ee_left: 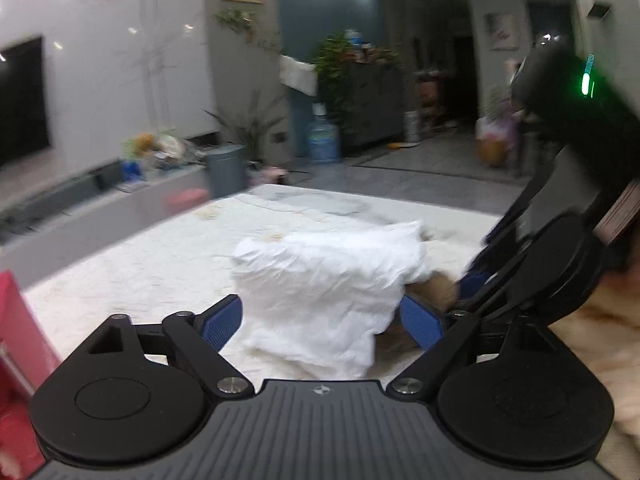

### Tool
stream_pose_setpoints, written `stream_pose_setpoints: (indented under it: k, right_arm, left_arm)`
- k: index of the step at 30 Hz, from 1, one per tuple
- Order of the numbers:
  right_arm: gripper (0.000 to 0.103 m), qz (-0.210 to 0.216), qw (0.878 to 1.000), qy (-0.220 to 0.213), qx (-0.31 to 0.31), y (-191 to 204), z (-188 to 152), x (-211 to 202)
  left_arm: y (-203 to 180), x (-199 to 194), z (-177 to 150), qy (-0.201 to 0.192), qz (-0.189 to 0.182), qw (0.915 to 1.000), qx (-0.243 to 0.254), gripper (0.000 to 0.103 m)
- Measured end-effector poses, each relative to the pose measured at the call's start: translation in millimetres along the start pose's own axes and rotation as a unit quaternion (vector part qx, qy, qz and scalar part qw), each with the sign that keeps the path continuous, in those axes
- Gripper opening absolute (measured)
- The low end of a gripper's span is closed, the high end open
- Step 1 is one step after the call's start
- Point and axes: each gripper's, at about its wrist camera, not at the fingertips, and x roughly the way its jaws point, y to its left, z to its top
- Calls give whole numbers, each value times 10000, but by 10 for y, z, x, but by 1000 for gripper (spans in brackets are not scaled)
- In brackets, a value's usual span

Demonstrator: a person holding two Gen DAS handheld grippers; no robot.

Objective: Organize soft objects
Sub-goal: 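Lift the white cloth with the left gripper while the right gripper lifts the teddy bear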

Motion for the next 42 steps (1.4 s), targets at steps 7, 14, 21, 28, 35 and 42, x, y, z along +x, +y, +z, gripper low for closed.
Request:
stream_pose_setpoints:
  k: [7, 14, 21, 28, 35, 42]
  right_arm:
    - [24, 237, 9991, 24, 337, -154, 29, 12]
    - [24, 274, 9993, -62, 235, -155, -9, 8]
    - [24, 238, 9996, -71, 144, -119, -5, 26]
    - [24, 220, 9996, -114, 119, -96, -34, -3]
    - [25, 261, 9995, -120, 147, -129, -37, -8]
    - [25, 224, 9996, -121, 111, -116, -42, 2]
  left_arm:
    - [61, 149, 121, 145, -255, 9995, -90, 103]
    - [543, 274, 148, 323, -883, 9745, -2040, 103]
    - [358, 696, 468, 470, -294, 9462, -3189, 103]
    - [101, 913, 464, 806, 965, 9561, -2645, 86]
    - [206, 705, 355, 724, 837, 9450, -3078, 41]
    - [407, 246, 458, 465, 765, 9348, -3436, 19]
